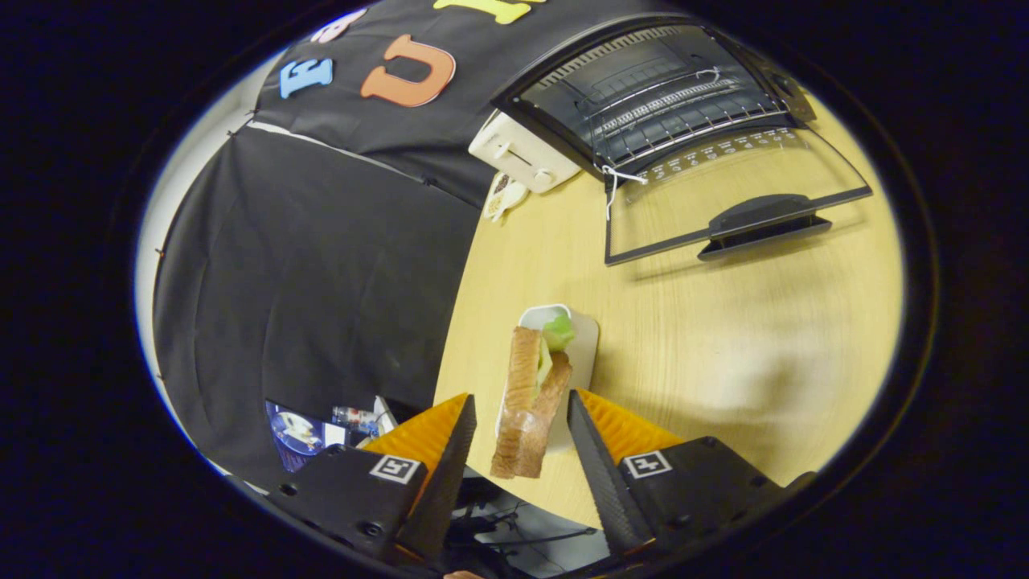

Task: Open the toaster oven, put the food inside, and close the toaster oven door.

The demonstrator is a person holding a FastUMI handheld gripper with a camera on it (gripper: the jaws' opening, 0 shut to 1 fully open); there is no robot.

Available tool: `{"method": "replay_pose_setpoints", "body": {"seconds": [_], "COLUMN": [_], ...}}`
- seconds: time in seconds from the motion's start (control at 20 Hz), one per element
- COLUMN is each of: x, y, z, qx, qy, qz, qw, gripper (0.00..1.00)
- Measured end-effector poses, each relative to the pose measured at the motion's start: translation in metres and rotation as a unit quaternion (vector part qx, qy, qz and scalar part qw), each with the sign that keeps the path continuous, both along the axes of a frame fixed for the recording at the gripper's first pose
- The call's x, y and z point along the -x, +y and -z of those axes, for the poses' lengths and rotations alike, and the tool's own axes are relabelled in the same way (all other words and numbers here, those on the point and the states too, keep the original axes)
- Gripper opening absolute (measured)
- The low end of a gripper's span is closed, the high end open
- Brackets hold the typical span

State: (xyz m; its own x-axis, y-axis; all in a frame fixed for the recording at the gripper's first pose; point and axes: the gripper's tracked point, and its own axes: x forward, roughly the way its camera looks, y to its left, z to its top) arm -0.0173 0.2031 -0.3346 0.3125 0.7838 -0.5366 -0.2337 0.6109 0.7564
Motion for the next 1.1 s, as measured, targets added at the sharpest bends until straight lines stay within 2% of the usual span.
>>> {"method": "replay_pose_setpoints", "body": {"seconds": [0.05,0.3,0.55,1.1], "x": [-0.001,-0.002,0.000,0.004], "y": [0.000,-0.001,-0.004,-0.027], "z": [0.001,0.004,0.000,-0.043], "qx": [0.003,0.009,0.000,-0.073], "qy": [-0.001,0.001,0.009,-0.010], "qz": [-0.001,0.002,0.006,0.005], "qw": [1.000,1.000,1.000,0.997], "gripper": [0.69,0.48,0.41,0.39]}}
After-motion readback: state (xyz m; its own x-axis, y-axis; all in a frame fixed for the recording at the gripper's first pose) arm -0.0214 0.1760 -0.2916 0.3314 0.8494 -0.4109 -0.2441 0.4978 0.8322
